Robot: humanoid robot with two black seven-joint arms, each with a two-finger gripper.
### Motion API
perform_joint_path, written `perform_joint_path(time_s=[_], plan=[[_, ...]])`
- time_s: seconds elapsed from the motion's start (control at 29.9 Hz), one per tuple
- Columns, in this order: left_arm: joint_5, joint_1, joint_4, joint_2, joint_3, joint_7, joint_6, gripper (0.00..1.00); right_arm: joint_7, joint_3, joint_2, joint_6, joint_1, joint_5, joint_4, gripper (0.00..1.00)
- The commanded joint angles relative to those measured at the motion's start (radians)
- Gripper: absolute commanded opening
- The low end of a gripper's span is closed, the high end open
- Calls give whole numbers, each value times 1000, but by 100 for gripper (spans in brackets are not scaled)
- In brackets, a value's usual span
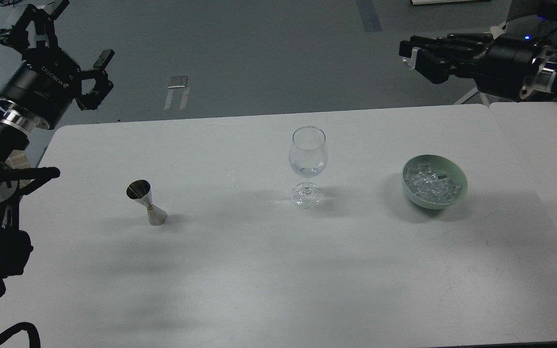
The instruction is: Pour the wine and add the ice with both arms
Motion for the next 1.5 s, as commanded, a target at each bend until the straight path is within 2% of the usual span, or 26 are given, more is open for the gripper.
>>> perform_joint_path(time_s=[0.0,0.2,0.4,0.63,1.47], plan=[[5,1,0,-1,0,0,0,98,0,-141,42,17,129,6,-5,0],[8,1,2,-12,37,0,2,98,1,-268,98,72,244,8,-13,0],[27,1,3,-23,43,0,2,98,20,-372,148,173,347,52,-72,0],[27,3,5,-32,43,0,2,98,20,-480,211,173,405,83,-145,0],[27,3,6,-34,43,0,0,98,18,-515,408,160,356,86,-326,2]])
